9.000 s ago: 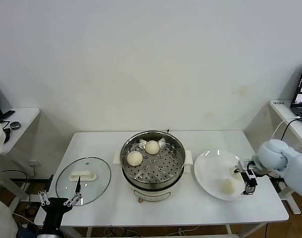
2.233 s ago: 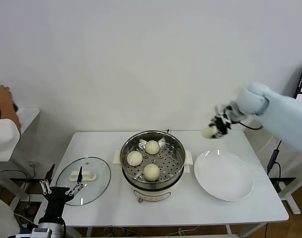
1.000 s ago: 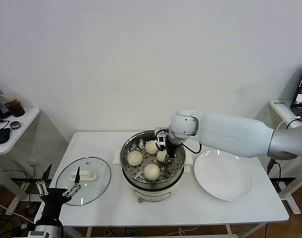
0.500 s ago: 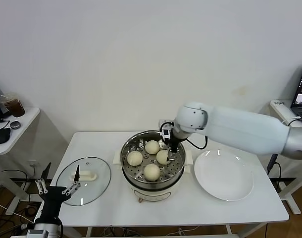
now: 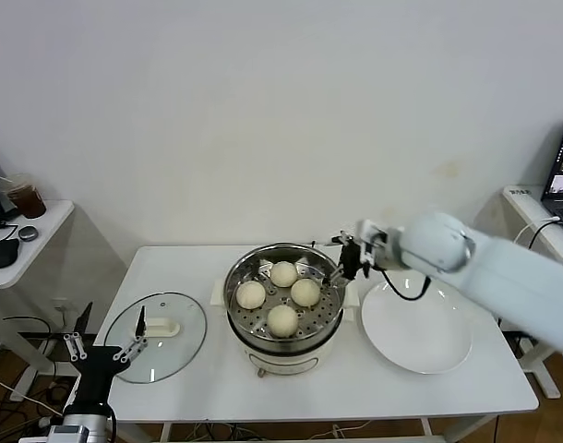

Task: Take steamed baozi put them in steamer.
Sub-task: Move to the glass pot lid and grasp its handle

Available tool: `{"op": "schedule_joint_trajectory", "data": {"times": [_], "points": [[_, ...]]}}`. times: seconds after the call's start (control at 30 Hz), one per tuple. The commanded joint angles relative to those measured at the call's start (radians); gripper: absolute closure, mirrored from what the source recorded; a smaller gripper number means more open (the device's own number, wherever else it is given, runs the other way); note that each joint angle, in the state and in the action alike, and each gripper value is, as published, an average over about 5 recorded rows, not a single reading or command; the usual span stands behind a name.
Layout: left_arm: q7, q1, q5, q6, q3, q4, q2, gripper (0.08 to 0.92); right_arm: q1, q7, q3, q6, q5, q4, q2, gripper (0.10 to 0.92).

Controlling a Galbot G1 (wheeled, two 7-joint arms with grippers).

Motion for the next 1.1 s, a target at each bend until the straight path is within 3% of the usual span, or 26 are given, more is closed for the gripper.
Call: {"op": "schedule_joint_trajectory", "data": {"times": [0.03,0.33,0.53,0.67,0.83,1.1], "points": [[-0.001,-0.006,0.001,-0.006,0.022,0.010,-0.011,0.177,-0.960,0.230,0.847,0.427,-0.223,0.092,0.029,0.203],[-0.008,-0.007,0.034,-0.018,0.050,0.016,-0.036,0.177,-1.258,0.167,1.263,0.826,-0.523,0.044,0.604,0.203],[-0.128,-0.022,0.278,-0.031,0.037,0.084,-0.035,0.177,-1.337,0.155,1.433,0.933,-0.583,0.083,0.819,0.203],[-0.195,-0.054,0.617,-0.040,-0.029,0.197,-0.006,0.177,-1.394,0.197,1.490,0.895,-0.518,0.129,0.879,0.203],[-0.195,-0.083,1.156,-0.067,-0.109,0.363,0.088,0.177,-1.445,0.237,1.522,0.829,-0.460,0.123,0.886,0.203],[-0.213,-0.184,1.455,-0.087,-0.020,0.541,0.178,0.177,-1.478,0.243,1.550,0.774,-0.400,0.092,0.878,0.203]]}}
